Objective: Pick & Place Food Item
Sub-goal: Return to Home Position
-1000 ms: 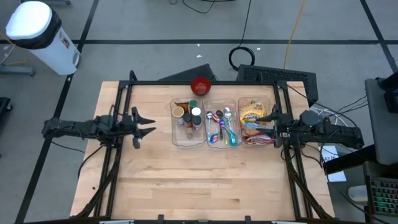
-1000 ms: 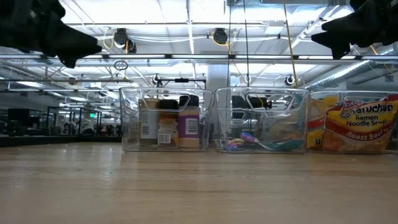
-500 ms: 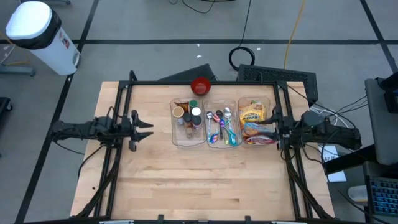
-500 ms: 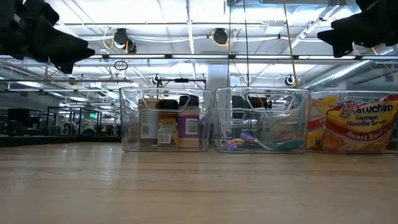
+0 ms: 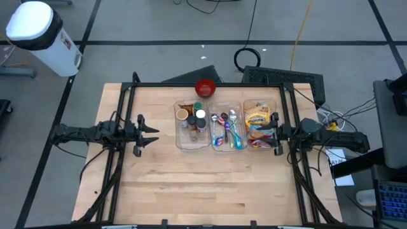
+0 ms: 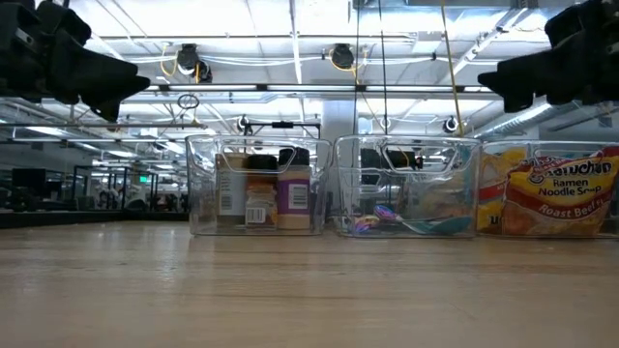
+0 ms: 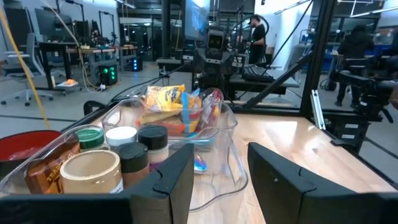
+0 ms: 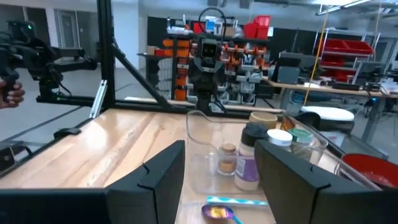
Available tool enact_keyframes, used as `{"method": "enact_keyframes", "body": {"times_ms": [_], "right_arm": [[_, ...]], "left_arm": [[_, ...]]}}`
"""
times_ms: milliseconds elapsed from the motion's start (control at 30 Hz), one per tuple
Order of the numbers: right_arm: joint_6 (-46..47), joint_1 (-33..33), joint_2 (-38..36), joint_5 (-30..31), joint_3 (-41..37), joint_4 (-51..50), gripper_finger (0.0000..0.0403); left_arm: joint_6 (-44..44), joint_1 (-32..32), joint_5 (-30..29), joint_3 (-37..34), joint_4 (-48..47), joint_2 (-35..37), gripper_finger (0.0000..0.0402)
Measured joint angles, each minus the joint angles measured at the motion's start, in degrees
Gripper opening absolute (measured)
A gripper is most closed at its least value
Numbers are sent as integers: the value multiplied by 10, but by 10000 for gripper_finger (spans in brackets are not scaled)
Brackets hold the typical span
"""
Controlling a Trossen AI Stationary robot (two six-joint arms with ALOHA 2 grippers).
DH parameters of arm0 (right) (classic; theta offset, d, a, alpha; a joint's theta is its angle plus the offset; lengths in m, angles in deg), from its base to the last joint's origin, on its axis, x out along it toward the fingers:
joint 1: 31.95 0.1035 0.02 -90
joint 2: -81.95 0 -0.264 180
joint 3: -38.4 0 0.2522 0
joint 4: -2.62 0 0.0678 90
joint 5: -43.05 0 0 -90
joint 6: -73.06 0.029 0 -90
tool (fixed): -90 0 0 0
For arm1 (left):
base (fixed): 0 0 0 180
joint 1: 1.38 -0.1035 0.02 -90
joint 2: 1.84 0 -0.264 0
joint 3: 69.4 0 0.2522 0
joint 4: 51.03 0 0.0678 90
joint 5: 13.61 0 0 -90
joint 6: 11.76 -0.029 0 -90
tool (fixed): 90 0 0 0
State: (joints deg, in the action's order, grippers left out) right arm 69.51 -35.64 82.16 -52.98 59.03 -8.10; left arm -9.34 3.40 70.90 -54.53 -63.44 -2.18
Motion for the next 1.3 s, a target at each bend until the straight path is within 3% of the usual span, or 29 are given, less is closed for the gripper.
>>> {"method": "enact_keyframes", "body": {"times_ms": [333, 600, 1300], "right_arm": [[-23, 0, 0, 32, -37, 19, 187], [-32, 0, 1, 33, -38, -11, 184], [-32, 0, 3, 32, -39, 1, 189]], "left_arm": [[26, 0, 0, 0, -1, 0, 159], [-52, 0, -1, 0, 1, 0, 159], [-50, 0, -2, -2, 18, 0, 159]]}}
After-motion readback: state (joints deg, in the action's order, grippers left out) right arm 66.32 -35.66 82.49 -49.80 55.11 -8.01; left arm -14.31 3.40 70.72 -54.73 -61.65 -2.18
